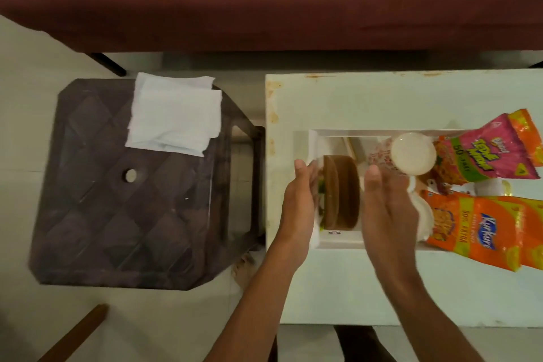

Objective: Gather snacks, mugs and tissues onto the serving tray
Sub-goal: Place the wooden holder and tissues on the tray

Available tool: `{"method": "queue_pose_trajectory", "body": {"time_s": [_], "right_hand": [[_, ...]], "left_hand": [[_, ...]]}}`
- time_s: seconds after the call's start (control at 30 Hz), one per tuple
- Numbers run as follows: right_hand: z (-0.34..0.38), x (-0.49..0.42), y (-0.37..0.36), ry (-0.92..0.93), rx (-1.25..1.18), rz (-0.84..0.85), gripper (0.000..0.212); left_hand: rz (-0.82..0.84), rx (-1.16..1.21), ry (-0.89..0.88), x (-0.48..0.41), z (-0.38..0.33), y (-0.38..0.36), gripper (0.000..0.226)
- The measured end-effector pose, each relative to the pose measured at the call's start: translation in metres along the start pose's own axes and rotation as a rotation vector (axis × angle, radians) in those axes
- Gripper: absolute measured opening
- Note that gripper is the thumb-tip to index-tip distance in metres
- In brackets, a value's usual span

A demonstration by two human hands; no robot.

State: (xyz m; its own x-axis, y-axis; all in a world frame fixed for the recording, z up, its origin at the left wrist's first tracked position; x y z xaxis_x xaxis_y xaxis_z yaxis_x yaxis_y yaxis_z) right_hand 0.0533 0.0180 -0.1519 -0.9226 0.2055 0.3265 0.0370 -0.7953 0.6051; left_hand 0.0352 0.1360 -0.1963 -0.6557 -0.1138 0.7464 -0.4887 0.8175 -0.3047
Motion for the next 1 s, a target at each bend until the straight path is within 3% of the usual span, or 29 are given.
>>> {"method": "queue_pose_trajectory", "body": {"time_s": [0.1,0.23,0.33,0.43,0.67,0.83,1.0], "right_hand": [[0.035,-0.002,0.002,0.114,-0.012,-0.078,0.028],[0.086,-0.012,-0.047,0.13,0.02,0.155,0.022],[0.107,-0.022,-0.101,0.093,0.079,0.313,0.032],[0.124,-0.03,-0.152,0.065,0.132,0.374,0.043],[0.139,-0.03,-0.212,0.058,0.186,0.285,0.049],[0.137,-0.03,-0.217,0.051,0.213,0.169,0.042],[0.142,-0.032,-0.22,0.048,0.26,0.17,0.048]], "left_hand": [[-0.057,0.122,-0.133,0.019,-0.037,0.038,0.055],[-0.302,0.091,-0.385,0.044,-0.096,0.114,0.034],[-0.581,-0.173,-0.52,0.043,-0.136,0.168,0.02],[-0.728,-0.43,-0.554,0.017,-0.167,0.21,0.026],[-0.7,-0.586,-0.457,-0.039,-0.198,0.242,0.038],[-0.677,-0.607,-0.45,-0.051,-0.204,0.237,0.04],[-0.667,-0.622,-0.447,-0.06,-0.207,0.235,0.034]]}}
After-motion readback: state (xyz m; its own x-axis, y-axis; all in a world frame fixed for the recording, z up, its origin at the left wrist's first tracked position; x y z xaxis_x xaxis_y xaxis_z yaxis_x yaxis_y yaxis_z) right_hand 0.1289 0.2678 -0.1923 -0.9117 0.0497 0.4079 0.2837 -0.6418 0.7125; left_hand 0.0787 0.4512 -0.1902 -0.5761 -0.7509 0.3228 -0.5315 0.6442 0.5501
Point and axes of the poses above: each hand's wrist, its own x-axis away from the middle knuckle, its own y-axis out of the back of the hand, z = x × y, the point moved 4 cm from there along -x, towards the middle knuckle, and after that the axes turned 10 degrees about x, right-handed, at the moved point
